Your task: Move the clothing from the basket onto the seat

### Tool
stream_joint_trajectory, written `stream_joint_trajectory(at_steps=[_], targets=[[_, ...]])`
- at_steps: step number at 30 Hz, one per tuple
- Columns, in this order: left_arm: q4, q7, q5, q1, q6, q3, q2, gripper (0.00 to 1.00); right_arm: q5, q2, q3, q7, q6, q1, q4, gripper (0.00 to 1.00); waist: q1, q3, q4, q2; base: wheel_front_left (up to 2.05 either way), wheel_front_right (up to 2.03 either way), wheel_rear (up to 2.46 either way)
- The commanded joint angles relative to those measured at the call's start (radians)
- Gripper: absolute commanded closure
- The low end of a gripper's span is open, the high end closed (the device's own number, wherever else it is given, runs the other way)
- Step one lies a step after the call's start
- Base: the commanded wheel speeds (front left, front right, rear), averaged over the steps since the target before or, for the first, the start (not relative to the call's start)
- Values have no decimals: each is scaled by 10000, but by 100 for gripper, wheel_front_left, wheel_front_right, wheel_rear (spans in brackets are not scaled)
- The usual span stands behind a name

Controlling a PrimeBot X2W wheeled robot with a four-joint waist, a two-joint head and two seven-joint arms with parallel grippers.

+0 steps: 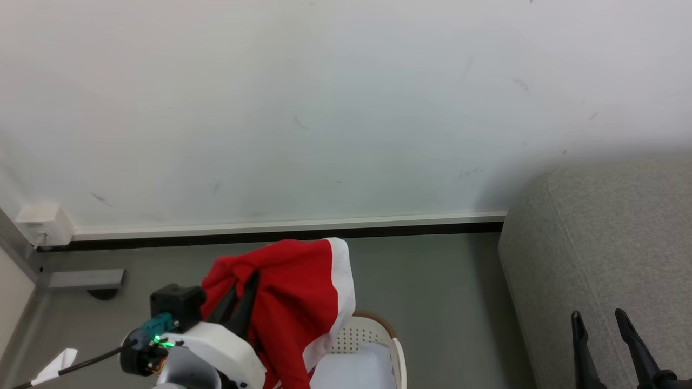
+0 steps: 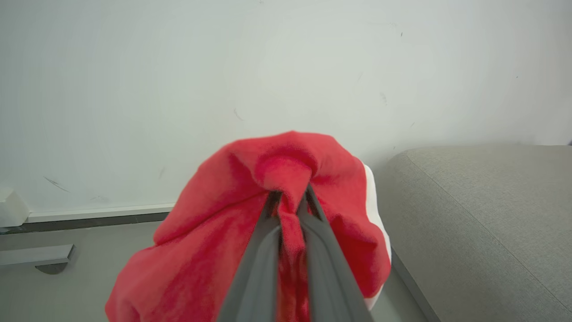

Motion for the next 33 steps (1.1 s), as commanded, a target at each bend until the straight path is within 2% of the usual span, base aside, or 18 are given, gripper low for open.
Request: stream_joint_trajectory(at_steps=[1, 10, 15, 22, 29, 33], targets=[[-29, -19, 22, -126, -7, 17, 90, 100, 39, -18, 13, 4, -21, 2, 9, 0, -1, 14, 4, -1, 0, 0, 0], [-15, 0, 25, -335, -70, -109, 118, 100, -37, -18, 213, 4, -21, -228, -88, 0, -1, 46, 23, -1, 0, 0, 0], [-273, 126, 21, -480, -188, -325, 58, 100, -231, -14, 841, 6, -21, -402, -317, 0, -1, 26, 45, -1, 0, 0, 0], [-614, 419, 204, -825, -464, -907, -66, 100, -212, -354, 2771, 5, -21, -1005, -545, 0, -1, 53, 111, -1, 0, 0, 0], [-786, 672, 327, -1186, -807, -1637, -356, 100, 431, -1249, 5008, 5, -23, -1934, -226, 0, -1, 30, 117, -1, 0, 0, 0], [-892, 832, 413, -1341, -1031, -2113, -524, 100, 698, -1836, 5900, 9, -23, -2504, 165, 0, -1, 29, 131, -1, 0, 0, 0]])
